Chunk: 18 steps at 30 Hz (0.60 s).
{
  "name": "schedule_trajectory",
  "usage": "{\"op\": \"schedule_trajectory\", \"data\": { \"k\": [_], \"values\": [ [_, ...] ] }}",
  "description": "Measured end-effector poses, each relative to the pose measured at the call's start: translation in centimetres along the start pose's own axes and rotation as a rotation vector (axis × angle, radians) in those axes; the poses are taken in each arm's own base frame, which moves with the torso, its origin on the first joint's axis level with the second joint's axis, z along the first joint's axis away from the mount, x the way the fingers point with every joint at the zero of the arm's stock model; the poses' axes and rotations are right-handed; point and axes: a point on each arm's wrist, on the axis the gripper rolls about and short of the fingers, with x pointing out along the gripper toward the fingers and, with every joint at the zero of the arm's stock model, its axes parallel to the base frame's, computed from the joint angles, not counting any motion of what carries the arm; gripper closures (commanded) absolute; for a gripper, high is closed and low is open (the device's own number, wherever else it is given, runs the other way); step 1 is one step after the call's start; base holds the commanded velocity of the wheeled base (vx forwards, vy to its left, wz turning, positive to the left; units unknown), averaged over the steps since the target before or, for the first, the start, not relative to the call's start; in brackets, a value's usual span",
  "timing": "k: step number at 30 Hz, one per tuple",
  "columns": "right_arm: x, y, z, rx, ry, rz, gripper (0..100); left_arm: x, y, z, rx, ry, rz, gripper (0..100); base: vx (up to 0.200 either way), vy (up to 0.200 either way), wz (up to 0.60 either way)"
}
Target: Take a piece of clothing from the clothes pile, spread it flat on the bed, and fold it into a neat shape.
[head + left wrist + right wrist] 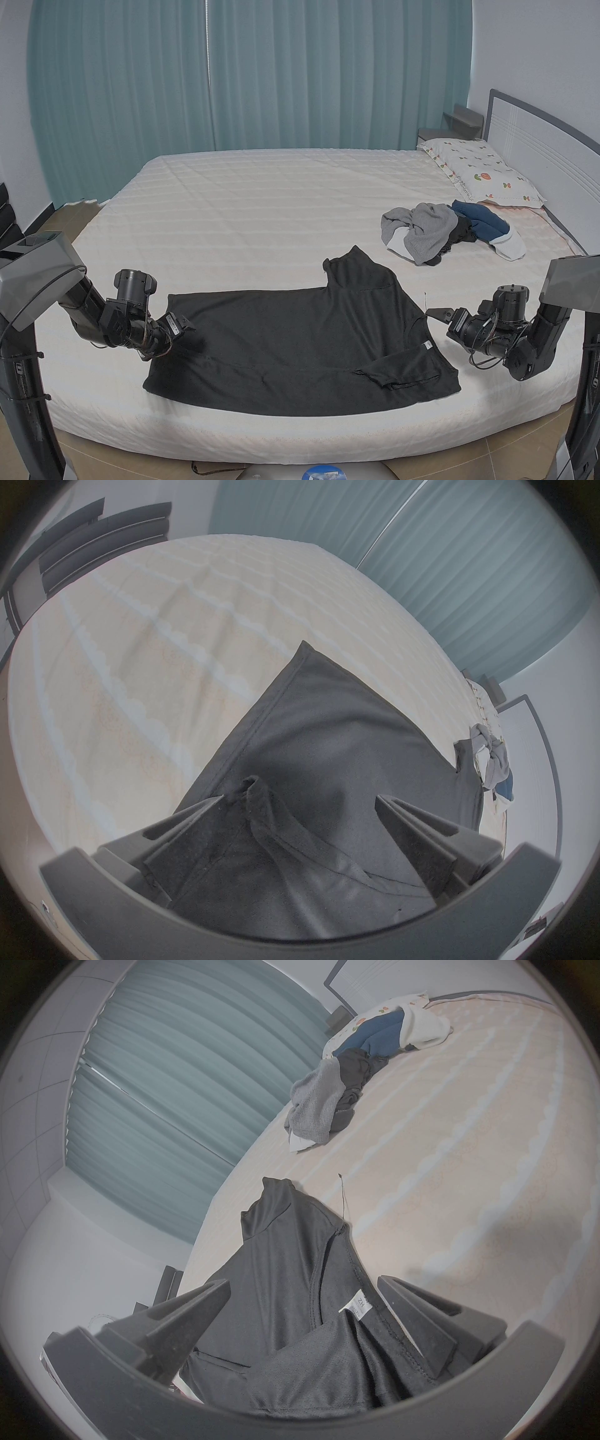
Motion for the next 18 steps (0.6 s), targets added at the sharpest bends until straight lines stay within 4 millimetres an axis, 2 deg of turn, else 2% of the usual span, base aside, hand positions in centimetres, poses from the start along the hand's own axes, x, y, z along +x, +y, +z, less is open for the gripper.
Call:
{"op": "schedule_trajectory", "data": {
  "k": [18],
  "values": [
    [-1.1,-0.7,-1.0,-0.142,0.015,0.020,0,0.0,0.7,-0.5,-0.010,0.040,0.087,100,0.000,0.000,0.00]
  ]
}}
